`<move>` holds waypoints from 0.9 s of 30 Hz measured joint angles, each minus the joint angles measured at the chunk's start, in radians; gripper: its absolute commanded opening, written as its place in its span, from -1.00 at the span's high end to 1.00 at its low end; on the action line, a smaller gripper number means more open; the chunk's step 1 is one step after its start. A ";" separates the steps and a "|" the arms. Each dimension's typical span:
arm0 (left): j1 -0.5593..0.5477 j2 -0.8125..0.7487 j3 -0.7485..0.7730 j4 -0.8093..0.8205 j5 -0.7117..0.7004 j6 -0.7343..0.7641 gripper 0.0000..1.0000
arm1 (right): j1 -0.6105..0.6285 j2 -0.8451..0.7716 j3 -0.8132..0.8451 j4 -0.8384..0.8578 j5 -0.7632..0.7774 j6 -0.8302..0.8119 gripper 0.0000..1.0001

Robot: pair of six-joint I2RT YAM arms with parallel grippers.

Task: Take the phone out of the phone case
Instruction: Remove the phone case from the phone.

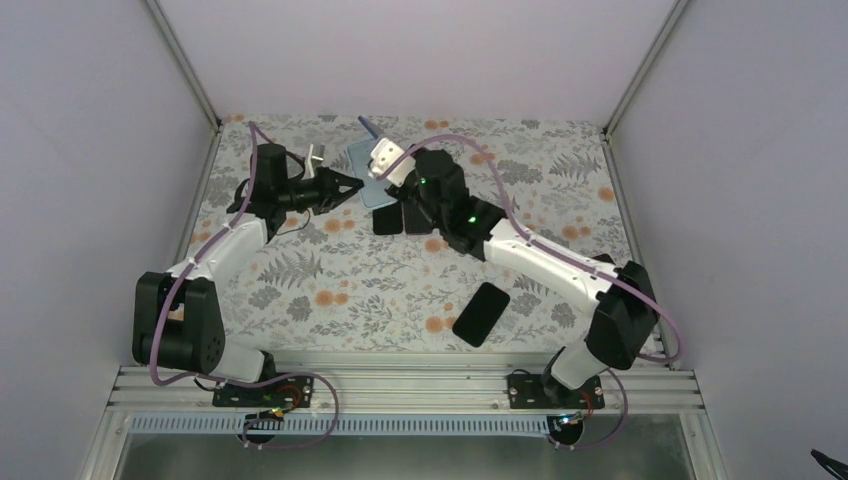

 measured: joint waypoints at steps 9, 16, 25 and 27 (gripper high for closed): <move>0.026 0.000 0.014 -0.103 -0.054 0.124 0.95 | -0.084 -0.072 0.124 -0.206 -0.134 0.173 0.92; 0.055 0.079 0.113 -0.260 -0.056 0.344 0.95 | -0.145 -0.126 0.142 -0.318 -0.221 0.249 0.92; 0.091 0.262 0.120 -0.405 -0.104 0.548 0.95 | -0.227 -0.204 0.139 -0.365 -0.269 0.304 0.92; 0.095 0.274 0.120 -0.413 -0.126 0.563 0.95 | -0.234 -0.206 0.136 -0.367 -0.275 0.311 0.92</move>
